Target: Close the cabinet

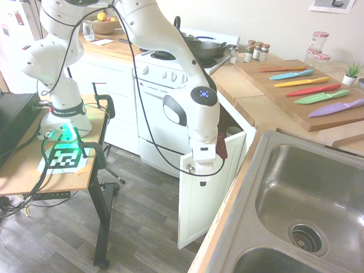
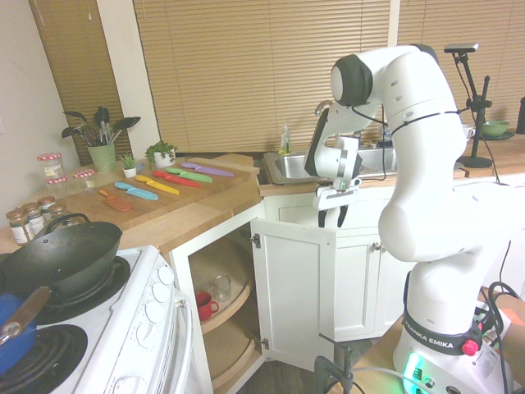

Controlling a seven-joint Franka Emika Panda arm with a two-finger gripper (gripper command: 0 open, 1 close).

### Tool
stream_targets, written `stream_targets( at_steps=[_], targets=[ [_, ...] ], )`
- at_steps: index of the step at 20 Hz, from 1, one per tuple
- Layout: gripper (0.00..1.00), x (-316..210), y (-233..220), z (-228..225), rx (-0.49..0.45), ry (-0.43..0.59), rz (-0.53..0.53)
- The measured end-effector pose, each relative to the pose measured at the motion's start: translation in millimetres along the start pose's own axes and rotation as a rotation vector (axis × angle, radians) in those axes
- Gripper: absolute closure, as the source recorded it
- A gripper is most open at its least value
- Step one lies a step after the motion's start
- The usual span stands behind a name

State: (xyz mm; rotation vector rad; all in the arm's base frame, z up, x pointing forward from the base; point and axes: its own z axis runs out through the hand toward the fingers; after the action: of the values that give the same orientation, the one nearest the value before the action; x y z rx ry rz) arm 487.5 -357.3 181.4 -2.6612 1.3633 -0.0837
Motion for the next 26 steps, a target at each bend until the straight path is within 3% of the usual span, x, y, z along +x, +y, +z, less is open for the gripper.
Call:
stream_targets(
  at_steps=[4,5,26],
  targets=[
    [0.00,1.7,1.3,5.6,0.004,-0.003,0.004],
    [1.00,1.9,1.5,5.8,0.005,-0.002,0.005],
    [1.00,3.0,-3.0,7.8,0.011,0.025,-0.003]
  ],
)
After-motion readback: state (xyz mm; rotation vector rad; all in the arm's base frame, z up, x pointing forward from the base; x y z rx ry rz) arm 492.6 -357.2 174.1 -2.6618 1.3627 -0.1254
